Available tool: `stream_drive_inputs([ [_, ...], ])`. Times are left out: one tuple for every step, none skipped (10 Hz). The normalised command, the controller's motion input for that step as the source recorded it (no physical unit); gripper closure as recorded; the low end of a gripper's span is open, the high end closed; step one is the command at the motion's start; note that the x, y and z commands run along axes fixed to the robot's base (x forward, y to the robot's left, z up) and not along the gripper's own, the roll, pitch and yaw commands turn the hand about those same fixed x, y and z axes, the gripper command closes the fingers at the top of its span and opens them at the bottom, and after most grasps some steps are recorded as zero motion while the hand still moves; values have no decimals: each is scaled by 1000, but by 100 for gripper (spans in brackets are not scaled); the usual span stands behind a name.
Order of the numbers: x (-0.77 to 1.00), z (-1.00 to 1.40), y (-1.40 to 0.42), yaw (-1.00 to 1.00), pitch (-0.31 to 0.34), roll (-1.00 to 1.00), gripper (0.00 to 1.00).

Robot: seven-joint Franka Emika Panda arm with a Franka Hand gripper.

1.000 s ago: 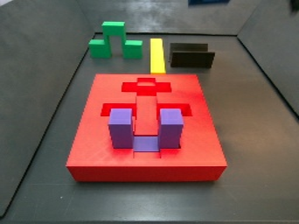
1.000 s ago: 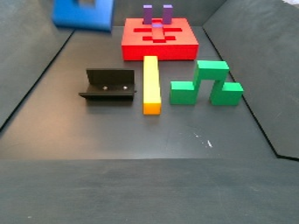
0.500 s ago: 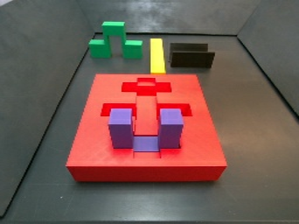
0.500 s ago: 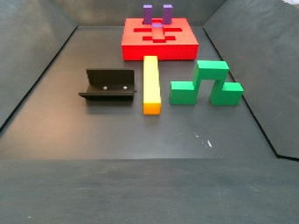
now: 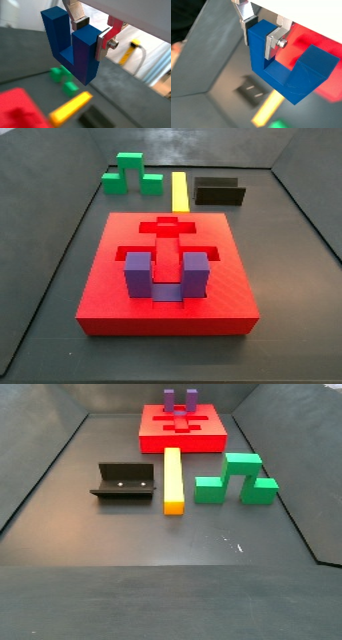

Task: Pick up the blue object. Move up. Place the blue object on the fixture. Regrasp the blue object. Move to above the board. Insert the blue object.
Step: Move to above the board, then insert the blue object.

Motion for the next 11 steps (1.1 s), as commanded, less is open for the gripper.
stream_drive_inputs([
  [-903, 165, -805, -14, 154, -1000, 100],
  [-383, 48, -300, -2, 151, -1000, 100],
  [-179, 24, -142, 2, 155, -1000, 100],
  [-88, 21, -53, 17, 135, -1000, 100],
  [-77, 2, -27, 22, 120, -1000, 100],
  [-67, 8, 23, 22, 94, -998, 100],
  [-64, 7, 35, 17, 38, -740, 100],
  [-54, -8, 29, 10, -5, -430, 100],
  [-43, 7, 10, 6, -11, -266, 100],
  [89, -257, 0, 0, 0, -61, 100],
  [320, -734, 0, -17, -66, -16, 100],
])
